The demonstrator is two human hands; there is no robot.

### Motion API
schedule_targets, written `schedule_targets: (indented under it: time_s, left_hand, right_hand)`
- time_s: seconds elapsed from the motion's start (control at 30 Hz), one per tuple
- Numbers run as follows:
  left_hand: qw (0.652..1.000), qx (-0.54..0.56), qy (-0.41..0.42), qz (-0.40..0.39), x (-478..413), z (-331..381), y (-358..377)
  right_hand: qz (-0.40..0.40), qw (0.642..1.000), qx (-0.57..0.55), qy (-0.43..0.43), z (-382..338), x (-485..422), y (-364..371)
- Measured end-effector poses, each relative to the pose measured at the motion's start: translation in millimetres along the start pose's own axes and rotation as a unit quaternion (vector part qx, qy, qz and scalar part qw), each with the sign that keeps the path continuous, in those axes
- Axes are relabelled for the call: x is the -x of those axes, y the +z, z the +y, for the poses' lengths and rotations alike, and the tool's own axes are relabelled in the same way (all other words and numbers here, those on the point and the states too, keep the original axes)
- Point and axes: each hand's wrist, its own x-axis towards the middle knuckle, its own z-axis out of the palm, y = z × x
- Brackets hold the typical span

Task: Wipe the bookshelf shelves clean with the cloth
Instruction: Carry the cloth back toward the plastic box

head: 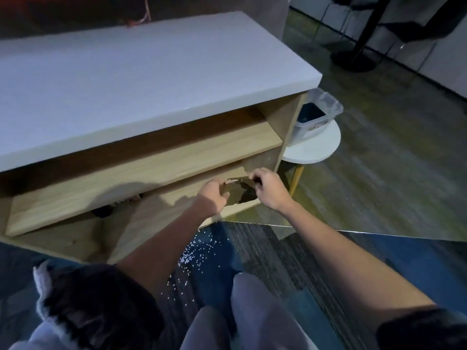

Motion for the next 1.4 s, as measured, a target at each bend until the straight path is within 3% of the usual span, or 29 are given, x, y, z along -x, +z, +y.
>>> schedule_targets:
  time_s: [0.23,0.33,0.5,0.63,0.73,0.93,1.07,1.17,1.27,1.33,1.4]
  left_hand:
    - [0.997,0.064,0.01,0.04,-42.6,99.4,37.2]
    - [0.996,0.083,-0.009,0.023,-73.9,144.5,59.0]
    - [0.984,0.142,-0.026,0.102,-136.5,226.7,90.5]
    - [0.963,0.237,-0.045,0.125,-197.2,279.1,108.7]
    - [0.963,0.231,-0.029,0.135,-248.6,304.3,125.5]
    - [0.959,0.208,0.005,0.192,-349.5,324.7,153.5]
    - [0.953,0.21,0.003,0.219,-405.5,322.9,156.6]
    - [0.952,0.198,-0.006,0.232,-437.8,322.3,156.9]
    - [0.941,0.218,-0.046,0.253,-461.6,316.9,161.0]
    - [0.935,0.231,-0.081,0.256,-485.0,304.8,164.9]
    - [0.942,0.22,-0.108,0.228,-494.4,297.9,168.1]
  right_hand:
    - [0.107,0.99,-0.044,0.08,69.2,-2.0,-90.2]
    - [0.124,0.984,-0.056,0.113,110.0,-21.9,-126.6]
    - [0.136,0.974,-0.11,0.143,187.7,-84.2,-180.4]
    - [0.148,0.964,-0.141,0.169,237.7,-143.4,-210.7]
    - [0.151,0.957,-0.157,0.189,275.2,-189.7,-218.4]
    - [0.192,0.925,-0.224,0.241,338.0,-284.6,-205.8]
    - [0.223,0.912,-0.255,0.231,359.8,-334.9,-190.3]
    - [0.226,0.934,-0.183,0.208,368.1,-365.5,-178.8]
    - [0.235,0.934,-0.2,0.182,372.7,-388.4,-165.8]
    - [0.194,0.941,-0.191,0.201,380.7,-408.8,-151.6]
    - [0.097,0.967,-0.1,0.212,384.0,-416.4,-149.8]
